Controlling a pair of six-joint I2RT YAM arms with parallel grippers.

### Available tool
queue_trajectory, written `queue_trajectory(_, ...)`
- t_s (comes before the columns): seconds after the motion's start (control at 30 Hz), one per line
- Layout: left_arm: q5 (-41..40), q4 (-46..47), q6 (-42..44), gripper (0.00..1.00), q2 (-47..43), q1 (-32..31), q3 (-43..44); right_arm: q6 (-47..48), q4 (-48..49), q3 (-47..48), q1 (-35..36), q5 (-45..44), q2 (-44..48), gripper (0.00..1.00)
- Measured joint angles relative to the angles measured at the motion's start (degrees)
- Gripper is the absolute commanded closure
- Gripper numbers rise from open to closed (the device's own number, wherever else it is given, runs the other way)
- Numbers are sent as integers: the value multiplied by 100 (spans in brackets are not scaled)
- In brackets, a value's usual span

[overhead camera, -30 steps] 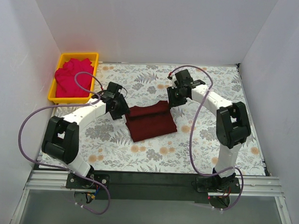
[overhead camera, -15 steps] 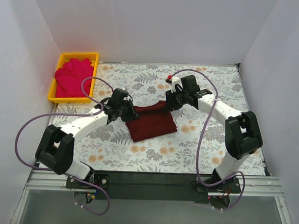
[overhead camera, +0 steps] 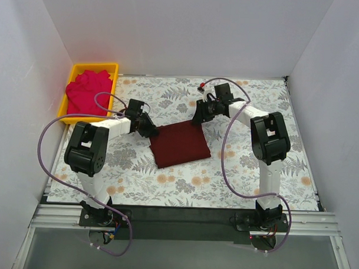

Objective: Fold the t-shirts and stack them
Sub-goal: Fold the tshirt

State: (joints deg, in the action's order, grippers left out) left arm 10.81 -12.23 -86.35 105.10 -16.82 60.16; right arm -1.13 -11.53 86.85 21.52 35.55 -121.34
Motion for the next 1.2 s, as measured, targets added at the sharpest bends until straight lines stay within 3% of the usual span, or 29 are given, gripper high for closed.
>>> queue_trajectory(0.17, 157, 72, -42, 64, -190, 81, 44, -481, 413, -96, -131, 273, 79, 63)
queue_trajectory(0.23, 214, 177, -68, 63, -498, 83, -92, -793, 734, -415, -144, 459, 319, 60)
queue_trajectory(0.43, 278, 957, -258, 78, -1462, 83, -754, -1803, 2022, -1110, -120, 1104, 767, 57)
queue_trajectory(0.57, 393, 1696, -439, 79, -1108, 127, -1150, -2238, 2625, -1158, -111, 1276, 553, 57)
queue_trajectory(0.73, 621, 2258, -767, 81, -170, 358, -1285, -2717, 3132, -966, -221, 1353, -363, 57)
queue_trajectory(0.93, 925, 2752, -964, 81, 92, 743, -1279, -3604, 3755, -627, -586, 1886, -1228, 57)
queue_trajectory(1.13, 1228, 2953, -957, 76, 225, 890, -1237, -3926, 3965, -590, -721, 2031, -1327, 57)
queue_trajectory(1.2, 1266, 2894, -863, 70, 214, 890, -1180, -3919, 3971, -713, -730, 1974, -1211, 56)
